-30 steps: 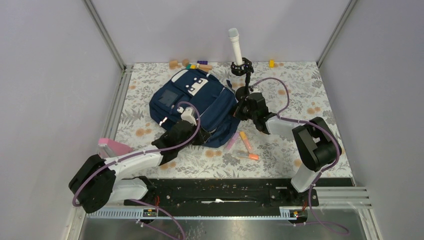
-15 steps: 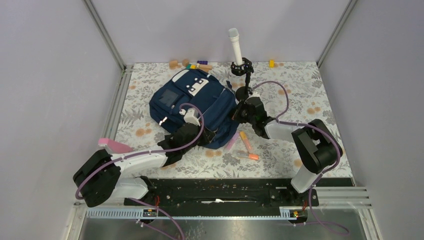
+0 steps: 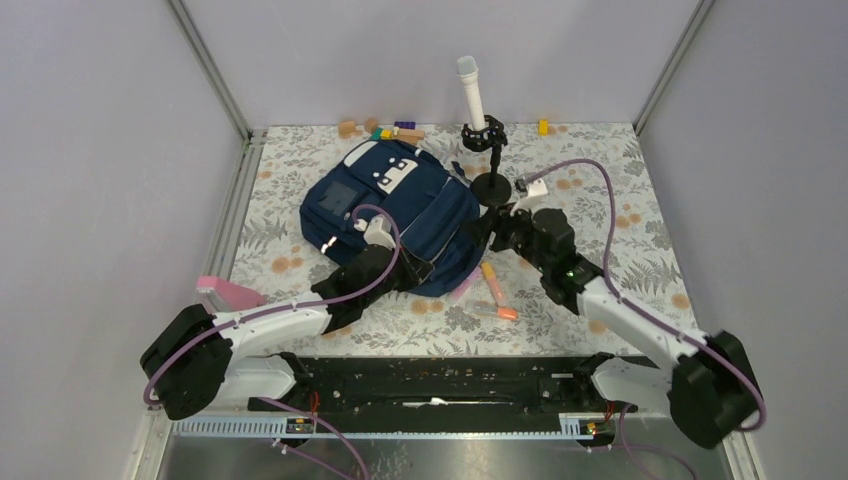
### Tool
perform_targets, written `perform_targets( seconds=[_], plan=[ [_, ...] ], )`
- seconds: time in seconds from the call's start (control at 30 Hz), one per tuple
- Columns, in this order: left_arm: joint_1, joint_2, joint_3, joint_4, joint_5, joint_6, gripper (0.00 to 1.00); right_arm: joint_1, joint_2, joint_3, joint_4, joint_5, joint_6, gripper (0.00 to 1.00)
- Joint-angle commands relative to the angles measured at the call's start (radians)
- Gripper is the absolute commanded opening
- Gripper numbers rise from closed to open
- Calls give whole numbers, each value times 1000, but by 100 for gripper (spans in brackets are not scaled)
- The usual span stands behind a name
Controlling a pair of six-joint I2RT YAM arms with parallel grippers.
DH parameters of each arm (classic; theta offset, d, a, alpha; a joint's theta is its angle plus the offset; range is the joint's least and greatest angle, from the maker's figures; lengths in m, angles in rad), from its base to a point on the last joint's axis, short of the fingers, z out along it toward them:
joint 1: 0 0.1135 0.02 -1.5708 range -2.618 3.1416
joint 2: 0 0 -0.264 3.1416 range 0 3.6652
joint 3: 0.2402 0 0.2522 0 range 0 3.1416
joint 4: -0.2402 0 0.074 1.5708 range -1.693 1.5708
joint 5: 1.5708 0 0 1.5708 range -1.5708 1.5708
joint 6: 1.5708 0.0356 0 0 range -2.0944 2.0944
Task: Pack the student bag
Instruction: Zip the student bag at the center of the board.
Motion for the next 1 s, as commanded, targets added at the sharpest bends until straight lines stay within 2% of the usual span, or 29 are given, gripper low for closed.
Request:
perform_targets(
  seconds=[0.0,0.17,0.33,0.57,0.7,0.83,0.97],
  plan=[
    [-12,-26,60,71,85,-72,0,27,-180,-101,-27,-48,-219,65],
    [-8,-24,71,68,122,-98,0,161,-338,-245,46,-59,-402,64],
    [6,-25,52,95,150,-143,0,291,-350,-305,122,-15,-534,62],
    [16,-31,33,85,165,-180,0,459,-224,-280,190,189,-657,62],
    [17,-37,25,78,158,-189,0,532,-102,-207,180,311,-655,59],
    [18,-38,26,73,157,-194,0,610,14,-137,182,502,-656,57],
    [17,-34,27,64,159,-199,0,643,100,-50,143,631,-645,56]
  ],
)
